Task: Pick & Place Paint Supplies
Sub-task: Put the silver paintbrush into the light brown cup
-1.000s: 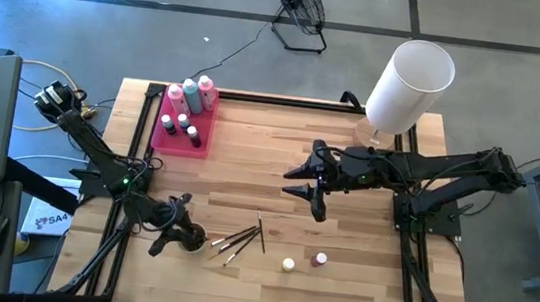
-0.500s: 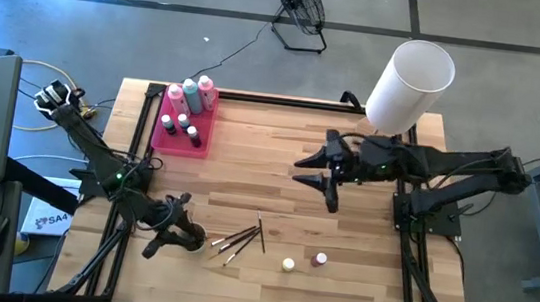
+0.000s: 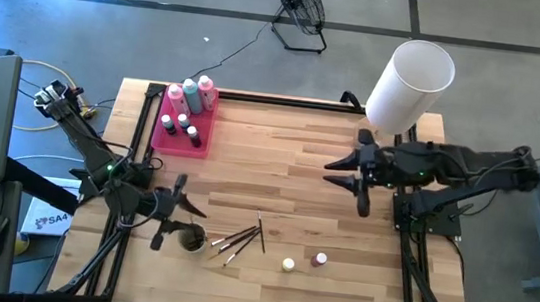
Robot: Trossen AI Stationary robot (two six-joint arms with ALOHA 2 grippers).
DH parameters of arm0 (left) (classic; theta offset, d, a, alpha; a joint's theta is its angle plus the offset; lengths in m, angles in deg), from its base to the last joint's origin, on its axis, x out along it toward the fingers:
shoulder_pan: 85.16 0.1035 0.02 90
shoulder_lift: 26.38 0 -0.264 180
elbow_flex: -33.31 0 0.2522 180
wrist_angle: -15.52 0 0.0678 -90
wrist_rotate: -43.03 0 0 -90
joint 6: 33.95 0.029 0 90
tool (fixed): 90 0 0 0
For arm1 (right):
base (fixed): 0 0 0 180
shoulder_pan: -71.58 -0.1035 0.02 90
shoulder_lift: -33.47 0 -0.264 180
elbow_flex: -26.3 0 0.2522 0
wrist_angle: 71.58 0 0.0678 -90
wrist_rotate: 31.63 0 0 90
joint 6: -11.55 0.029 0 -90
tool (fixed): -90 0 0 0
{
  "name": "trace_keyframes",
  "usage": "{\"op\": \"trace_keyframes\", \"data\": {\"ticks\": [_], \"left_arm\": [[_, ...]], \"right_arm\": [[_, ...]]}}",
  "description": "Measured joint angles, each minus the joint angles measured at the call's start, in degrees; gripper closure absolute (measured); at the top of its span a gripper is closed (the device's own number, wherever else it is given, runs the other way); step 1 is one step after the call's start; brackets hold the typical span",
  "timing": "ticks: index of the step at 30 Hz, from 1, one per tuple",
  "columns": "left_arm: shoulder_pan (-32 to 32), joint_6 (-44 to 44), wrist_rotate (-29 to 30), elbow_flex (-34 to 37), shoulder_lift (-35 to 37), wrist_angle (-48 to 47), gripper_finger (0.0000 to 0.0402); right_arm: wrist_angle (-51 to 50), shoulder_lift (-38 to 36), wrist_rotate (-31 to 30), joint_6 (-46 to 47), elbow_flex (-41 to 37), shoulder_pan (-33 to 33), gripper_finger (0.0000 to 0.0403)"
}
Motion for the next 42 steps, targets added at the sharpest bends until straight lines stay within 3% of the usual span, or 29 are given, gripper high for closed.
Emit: {"op": "trace_keyframes", "data": {"ticks": [8,11,18,22,37,42], "left_arm": [[0.00,2.19,5.45,0.00,-0.02,0.33,0.0275],[0.02,2.66,7.31,0.00,-0.02,0.71,0.0275],[0.02,2.64,9.14,0.00,-0.04,0.98,0.0275],[0.02,2.64,9.71,0.00,-0.04,0.98,0.0275],[0.02,2.62,12.28,0.02,-0.07,0.98,0.0275],[0.02,2.62,12.55,0.02,-0.07,0.98,0.0275]], "right_arm": [[1.63,-2.94,-3.23,-2.95,-8.57,-3.91,0.0372],[8.84,-4.59,-3.24,-4.15,-15.85,-4.07,0.0394],[30.34,-6.27,-3.04,-4.94,-32.09,-4.06,0.0399],[36.39,-6.27,-3.03,-5.19,-37.56,-4.02,0.0400],[39.68,-6.51,-3.08,-8.31,-40.45,-4.00,0.0400],[40.43,-7.29,-5.99,-8.61,-40.45,-4.00,0.0400]]}}
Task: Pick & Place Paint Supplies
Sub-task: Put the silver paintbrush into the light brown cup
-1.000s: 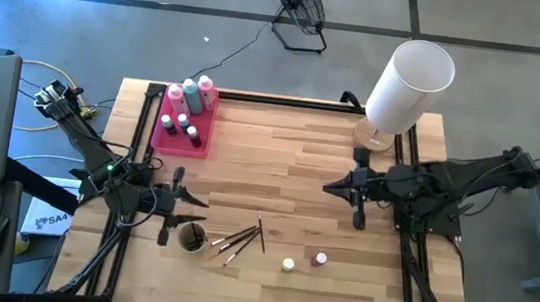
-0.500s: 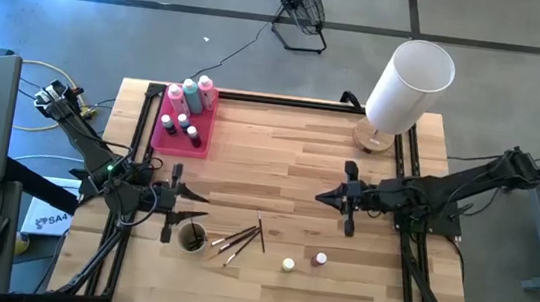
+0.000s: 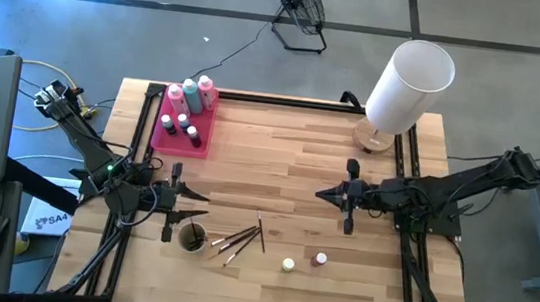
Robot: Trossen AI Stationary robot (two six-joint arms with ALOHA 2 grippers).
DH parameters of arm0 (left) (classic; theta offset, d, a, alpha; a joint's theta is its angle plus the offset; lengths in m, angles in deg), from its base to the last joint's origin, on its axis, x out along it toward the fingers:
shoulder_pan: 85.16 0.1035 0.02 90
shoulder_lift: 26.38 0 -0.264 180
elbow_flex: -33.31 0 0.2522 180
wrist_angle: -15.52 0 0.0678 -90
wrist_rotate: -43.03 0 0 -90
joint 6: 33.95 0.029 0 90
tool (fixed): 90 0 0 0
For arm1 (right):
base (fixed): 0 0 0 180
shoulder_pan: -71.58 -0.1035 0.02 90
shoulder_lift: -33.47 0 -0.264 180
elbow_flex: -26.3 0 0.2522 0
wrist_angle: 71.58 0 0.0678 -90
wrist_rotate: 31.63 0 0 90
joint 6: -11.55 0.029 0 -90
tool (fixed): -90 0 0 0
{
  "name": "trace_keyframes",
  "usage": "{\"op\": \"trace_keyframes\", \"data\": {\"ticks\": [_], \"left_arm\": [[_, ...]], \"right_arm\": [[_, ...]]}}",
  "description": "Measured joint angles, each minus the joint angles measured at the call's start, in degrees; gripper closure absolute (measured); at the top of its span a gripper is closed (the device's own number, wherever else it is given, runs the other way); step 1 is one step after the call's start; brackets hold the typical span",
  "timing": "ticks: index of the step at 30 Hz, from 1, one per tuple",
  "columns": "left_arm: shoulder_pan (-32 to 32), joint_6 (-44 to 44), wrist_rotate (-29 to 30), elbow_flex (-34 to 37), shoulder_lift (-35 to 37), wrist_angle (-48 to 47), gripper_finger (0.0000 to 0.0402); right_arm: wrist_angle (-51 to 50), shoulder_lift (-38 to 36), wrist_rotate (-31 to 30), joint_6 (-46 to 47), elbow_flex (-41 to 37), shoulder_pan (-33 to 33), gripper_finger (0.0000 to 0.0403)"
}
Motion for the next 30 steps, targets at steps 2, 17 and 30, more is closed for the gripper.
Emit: {"op": "trace_keyframes", "data": {"ticks": [2,17,30], "left_arm": [[0.00,0.00,0.02,0.00,0.00,0.00,0.0275],[0.00,0.00,4.02,0.02,0.00,-0.02,0.0275],[2.40,7.62,8.95,0.02,0.00,-0.06,0.0275]], "right_arm": [[0.20,-1.17,-0.52,0.07,-0.34,0.00,0.0400],[10.62,-20.54,-0.38,-0.25,-13.74,2.45,0.0400],[10.49,-20.49,-0.21,-3.09,-14.58,2.73,0.0400]]}}
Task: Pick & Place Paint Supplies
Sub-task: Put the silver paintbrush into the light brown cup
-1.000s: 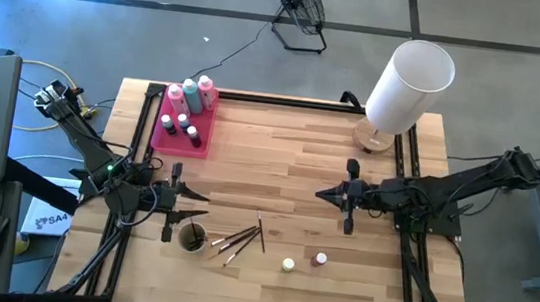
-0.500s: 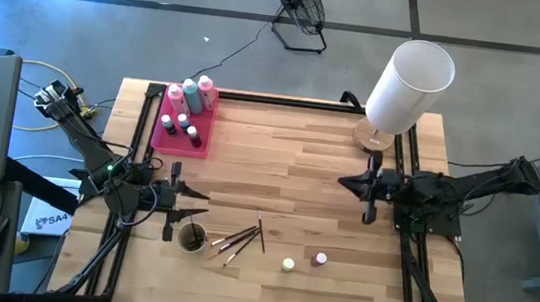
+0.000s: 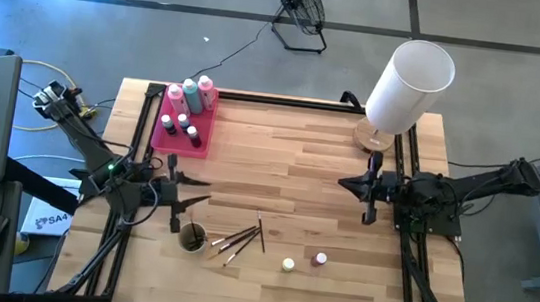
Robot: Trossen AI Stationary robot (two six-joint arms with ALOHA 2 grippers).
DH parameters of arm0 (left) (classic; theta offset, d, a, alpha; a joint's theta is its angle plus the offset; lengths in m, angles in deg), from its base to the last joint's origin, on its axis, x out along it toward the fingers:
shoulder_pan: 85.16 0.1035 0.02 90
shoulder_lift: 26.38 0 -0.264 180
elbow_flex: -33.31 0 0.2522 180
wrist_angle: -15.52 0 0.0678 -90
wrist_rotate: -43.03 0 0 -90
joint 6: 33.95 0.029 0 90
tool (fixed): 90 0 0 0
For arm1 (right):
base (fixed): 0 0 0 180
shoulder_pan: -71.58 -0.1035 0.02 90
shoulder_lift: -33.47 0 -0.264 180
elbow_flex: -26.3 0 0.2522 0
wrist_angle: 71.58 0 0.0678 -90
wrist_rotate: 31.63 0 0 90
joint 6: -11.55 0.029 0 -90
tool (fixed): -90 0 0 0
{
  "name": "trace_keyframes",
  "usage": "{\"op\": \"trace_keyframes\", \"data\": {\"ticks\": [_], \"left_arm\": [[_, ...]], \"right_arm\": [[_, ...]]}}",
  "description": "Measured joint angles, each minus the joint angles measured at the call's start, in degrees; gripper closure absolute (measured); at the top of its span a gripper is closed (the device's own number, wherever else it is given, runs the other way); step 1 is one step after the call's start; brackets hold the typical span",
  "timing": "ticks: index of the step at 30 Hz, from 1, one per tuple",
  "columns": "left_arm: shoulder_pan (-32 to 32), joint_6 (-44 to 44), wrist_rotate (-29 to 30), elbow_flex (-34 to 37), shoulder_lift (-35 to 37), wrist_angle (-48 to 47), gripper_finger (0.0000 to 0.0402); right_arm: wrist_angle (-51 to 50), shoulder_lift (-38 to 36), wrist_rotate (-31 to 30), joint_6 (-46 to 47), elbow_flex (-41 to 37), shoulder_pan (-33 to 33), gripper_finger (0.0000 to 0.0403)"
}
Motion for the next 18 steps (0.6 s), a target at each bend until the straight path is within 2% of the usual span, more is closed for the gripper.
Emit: {"op": "trace_keyframes", "data": {"ticks": [7,12,18], "left_arm": [[9.50,2.08,-10.93,0.04,0.00,-0.08,0.0275],[14.56,0.61,-15.37,0.04,0.00,0.02,0.0275],[17.42,-0.78,-18.68,0.04,0.00,0.04,0.0275]], "right_arm": [[-0.19,0.00,-0.02,-0.56,0.00,0.00,0.0400],[-0.36,0.00,0.14,-0.49,0.00,0.00,0.0400],[-0.37,0.00,0.17,-0.48,0.00,0.00,0.0400]]}}
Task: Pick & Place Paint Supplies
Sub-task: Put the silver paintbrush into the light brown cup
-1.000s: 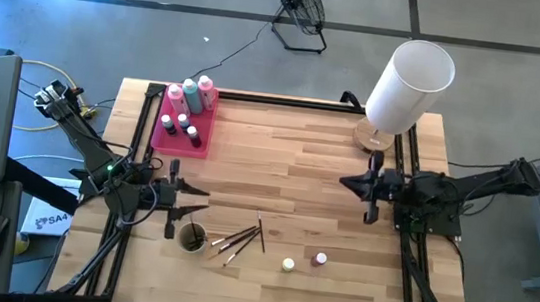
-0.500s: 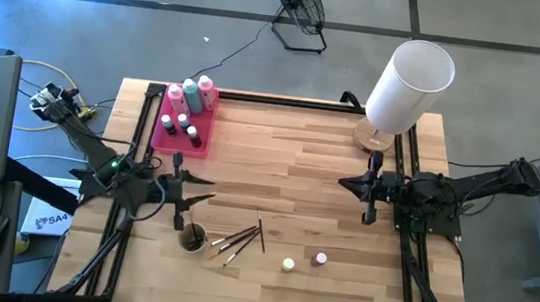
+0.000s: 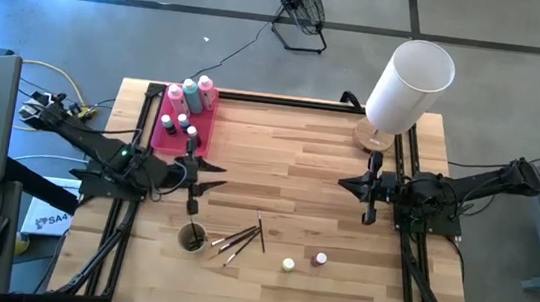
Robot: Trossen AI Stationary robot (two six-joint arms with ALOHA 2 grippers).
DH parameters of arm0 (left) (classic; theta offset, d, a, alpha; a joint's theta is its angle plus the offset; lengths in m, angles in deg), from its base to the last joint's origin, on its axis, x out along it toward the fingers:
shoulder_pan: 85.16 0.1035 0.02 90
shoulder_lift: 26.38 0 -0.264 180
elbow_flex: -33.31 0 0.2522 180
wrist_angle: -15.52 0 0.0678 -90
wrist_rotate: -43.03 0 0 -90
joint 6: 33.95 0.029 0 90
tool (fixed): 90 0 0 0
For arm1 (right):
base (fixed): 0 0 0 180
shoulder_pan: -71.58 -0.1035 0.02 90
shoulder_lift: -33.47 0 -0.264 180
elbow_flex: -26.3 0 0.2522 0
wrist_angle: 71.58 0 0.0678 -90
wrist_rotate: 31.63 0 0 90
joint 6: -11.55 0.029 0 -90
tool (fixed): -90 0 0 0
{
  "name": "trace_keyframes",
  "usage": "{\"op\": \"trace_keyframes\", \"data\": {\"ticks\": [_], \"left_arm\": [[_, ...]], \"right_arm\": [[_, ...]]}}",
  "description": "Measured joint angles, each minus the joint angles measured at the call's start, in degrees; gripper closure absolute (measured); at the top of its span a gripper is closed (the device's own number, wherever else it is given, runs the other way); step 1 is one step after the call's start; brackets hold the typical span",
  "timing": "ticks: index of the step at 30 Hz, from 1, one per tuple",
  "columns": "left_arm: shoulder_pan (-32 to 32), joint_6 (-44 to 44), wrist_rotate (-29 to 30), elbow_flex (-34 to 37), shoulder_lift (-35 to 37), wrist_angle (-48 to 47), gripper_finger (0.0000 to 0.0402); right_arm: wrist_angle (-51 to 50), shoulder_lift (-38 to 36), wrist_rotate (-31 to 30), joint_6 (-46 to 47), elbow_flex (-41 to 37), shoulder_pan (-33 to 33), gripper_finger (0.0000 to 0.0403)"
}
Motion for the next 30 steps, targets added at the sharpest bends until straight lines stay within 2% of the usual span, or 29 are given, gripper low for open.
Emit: {"op": "trace_keyframes", "data": {"ticks": [18,27,30], "left_arm": [[0.02,-0.09,-0.72,0.00,0.00,-0.02,0.0275],[0.02,-2.97,-6.24,0.00,0.00,-0.02,0.0275],[0.02,-4.36,-9.81,0.00,0.00,-0.05,0.0275]], "right_arm": [[-0.08,0.64,0.02,1.66,0.00,0.00,0.0400],[0.13,3.20,0.04,1.48,0.00,0.00,0.0400],[0.82,3.45,0.02,1.43,0.00,0.00,0.0400]]}}
